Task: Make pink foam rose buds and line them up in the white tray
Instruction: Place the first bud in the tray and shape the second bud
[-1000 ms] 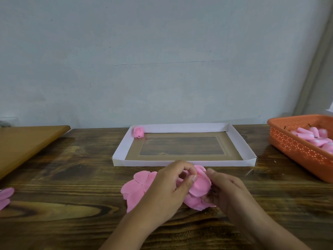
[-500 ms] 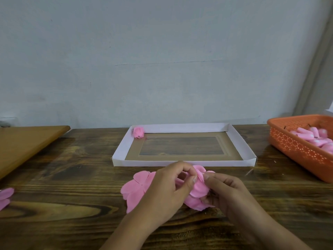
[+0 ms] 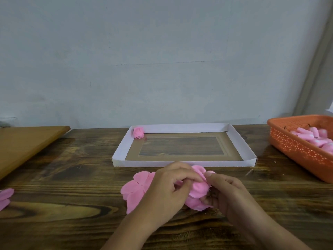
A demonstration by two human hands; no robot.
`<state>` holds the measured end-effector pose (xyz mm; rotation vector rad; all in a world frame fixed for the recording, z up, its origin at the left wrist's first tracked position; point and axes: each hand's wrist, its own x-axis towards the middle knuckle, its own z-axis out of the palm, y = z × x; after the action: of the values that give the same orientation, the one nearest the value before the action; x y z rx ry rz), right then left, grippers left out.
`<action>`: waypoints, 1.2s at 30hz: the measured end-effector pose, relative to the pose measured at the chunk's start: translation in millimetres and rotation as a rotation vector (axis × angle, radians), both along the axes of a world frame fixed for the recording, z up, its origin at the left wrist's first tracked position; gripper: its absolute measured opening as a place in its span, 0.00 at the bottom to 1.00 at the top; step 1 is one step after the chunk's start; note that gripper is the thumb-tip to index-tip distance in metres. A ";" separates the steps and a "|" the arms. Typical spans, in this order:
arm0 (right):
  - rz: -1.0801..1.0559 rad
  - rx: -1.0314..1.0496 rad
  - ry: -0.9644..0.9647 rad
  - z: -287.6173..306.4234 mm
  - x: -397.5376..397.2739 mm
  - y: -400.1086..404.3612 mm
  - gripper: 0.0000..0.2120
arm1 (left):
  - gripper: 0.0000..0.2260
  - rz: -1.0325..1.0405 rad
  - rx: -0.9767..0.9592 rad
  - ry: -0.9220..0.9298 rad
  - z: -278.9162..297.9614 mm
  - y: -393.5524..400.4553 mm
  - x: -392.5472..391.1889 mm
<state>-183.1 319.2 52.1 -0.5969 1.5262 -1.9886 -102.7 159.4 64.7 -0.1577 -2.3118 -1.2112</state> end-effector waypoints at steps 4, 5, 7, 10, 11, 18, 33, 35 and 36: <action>-0.011 0.003 0.012 -1.0 0.6 0.1 0.18 | 0.15 0.002 -0.010 -0.001 -1.4 0.1 -0.4; -0.012 0.001 0.012 -0.6 0.8 -0.1 0.18 | 0.14 -0.002 -0.005 -0.008 -1.4 0.4 -0.2; 0.004 -0.001 0.018 1.2 1.9 0.4 0.18 | 0.12 -0.015 0.000 -0.036 -1.3 0.1 0.1; 0.039 0.002 0.032 4.2 3.3 1.8 0.18 | 0.09 -0.028 -0.010 -0.076 -0.8 -1.6 0.4; 0.043 0.001 0.030 4.6 3.3 2.3 0.18 | 0.08 -0.032 -0.006 -0.086 -0.8 -2.2 0.7; 0.053 0.036 0.050 6.7 3.8 4.0 0.15 | 0.20 -0.048 0.118 -0.179 -1.4 -4.0 0.9; 0.468 -0.346 -0.331 22.8 10.8 7.4 0.22 | 0.17 -0.332 0.362 -0.311 8.6 18.2 7.5; 0.481 -0.331 -0.321 20.6 13.7 5.3 0.22 | 0.24 -0.325 0.394 -0.303 7.6 18.2 9.3; 0.498 -0.340 -0.322 19.1 14.9 4.3 0.21 | 0.25 -0.314 0.421 -0.288 6.7 18.2 9.4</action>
<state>-168.2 323.5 71.2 -0.6732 0.7610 -1.8412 -93.3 177.5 71.4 -0.2110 -2.2581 -1.9632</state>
